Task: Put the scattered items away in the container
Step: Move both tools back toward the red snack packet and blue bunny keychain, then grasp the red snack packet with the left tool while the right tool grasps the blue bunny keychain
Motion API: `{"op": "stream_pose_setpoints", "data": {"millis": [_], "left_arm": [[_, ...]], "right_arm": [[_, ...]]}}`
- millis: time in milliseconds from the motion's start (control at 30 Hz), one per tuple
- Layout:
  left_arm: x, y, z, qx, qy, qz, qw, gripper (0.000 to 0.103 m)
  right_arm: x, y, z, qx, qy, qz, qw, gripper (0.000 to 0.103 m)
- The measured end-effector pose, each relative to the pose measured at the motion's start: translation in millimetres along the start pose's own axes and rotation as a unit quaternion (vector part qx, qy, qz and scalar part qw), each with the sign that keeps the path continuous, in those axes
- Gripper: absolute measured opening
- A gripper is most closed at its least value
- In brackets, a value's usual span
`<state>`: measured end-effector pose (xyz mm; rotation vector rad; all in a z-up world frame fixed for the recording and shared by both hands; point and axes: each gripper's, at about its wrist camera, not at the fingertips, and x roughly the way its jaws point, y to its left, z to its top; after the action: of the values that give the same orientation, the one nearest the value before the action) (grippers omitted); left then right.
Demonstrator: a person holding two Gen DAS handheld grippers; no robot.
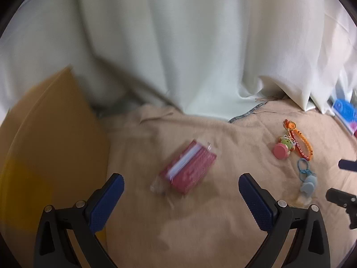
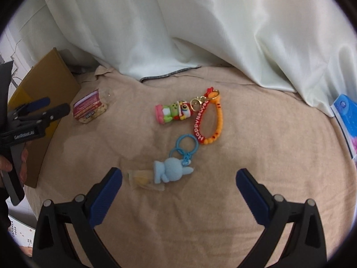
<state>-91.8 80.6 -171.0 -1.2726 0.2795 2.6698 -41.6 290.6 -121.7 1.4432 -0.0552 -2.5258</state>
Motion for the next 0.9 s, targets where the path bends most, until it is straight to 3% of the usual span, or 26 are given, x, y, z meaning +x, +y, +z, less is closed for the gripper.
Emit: {"op": "stream_pose_setpoints", "data": {"millis": [233,567,600,633,700,900], "left_arm": [[54,-11,9,0.079,0.047,0.025,0.9955,0.103],[77,-11,8,0.075,0.08,-0.007,0.9939,0.102],[80,-11,7,0.074,0.087,-0.015,0.9933,0.091],[82,-12,6,0.076,0.093,-0.019,0.9926,0.066],[80,-11,7,0.072,0.091,-0.02,0.993,0.055],[62,-11,2,0.055,0.097,-0.028,0.9934,0.051]], "right_arm": [[5,1,4,0.004,0.006,0.008,1.0,0.103],[17,-2,-2,-0.007,0.032,0.013,0.999,0.101],[19,-2,-2,-0.008,0.035,0.013,0.999,0.101],[20,-3,-2,-0.008,0.036,0.013,0.999,0.101],[21,-3,-1,-0.007,0.038,0.013,0.999,0.101],[20,-4,1,-0.003,0.034,0.021,0.999,0.095]]}}
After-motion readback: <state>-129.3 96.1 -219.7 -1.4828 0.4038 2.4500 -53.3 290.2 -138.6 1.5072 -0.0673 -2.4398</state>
